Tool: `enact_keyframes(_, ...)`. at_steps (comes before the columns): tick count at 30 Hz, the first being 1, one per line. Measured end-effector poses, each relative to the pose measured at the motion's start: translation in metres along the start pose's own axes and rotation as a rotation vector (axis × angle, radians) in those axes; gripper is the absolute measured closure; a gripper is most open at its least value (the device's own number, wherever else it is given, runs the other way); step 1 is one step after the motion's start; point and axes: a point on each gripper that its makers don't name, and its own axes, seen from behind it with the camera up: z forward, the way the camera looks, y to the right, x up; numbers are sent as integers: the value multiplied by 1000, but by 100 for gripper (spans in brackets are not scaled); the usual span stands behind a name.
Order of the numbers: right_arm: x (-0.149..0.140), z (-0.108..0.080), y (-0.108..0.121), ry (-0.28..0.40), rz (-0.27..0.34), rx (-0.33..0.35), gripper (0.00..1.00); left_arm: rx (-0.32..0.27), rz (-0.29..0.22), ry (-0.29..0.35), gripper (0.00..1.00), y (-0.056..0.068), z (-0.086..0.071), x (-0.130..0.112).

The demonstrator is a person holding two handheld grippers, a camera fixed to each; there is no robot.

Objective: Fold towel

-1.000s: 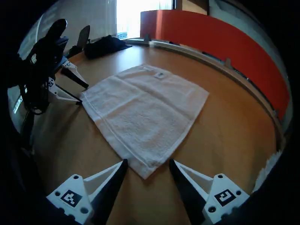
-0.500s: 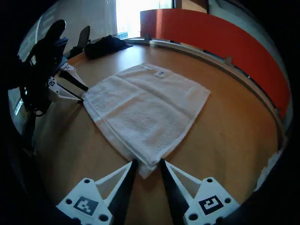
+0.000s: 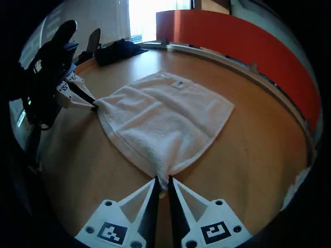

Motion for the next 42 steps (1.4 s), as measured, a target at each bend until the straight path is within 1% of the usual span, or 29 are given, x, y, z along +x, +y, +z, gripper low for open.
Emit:
enact_keyframes(3,5,-5,1,12,8,-7,86,-7,-22,1,85,3,-4,2)
enact_keyframes(9,20,-22,1,40,25,-12,86,-8,-58,20,85,6,-21,13)
enact_keyframes(18,46,-52,-1,81,1,-28,86,-14,-80,37,85,12,-55,31)
enact_keyframes(24,60,-74,-4,102,1,-33,86,-15,-97,52,85,18,-80,43)
enact_keyframes(33,67,-102,-11,105,-21,-35,86,-34,-133,61,85,29,-108,52)
enact_keyframes(42,72,-122,-17,117,0,-27,86,-51,-144,52,85,44,-127,49)
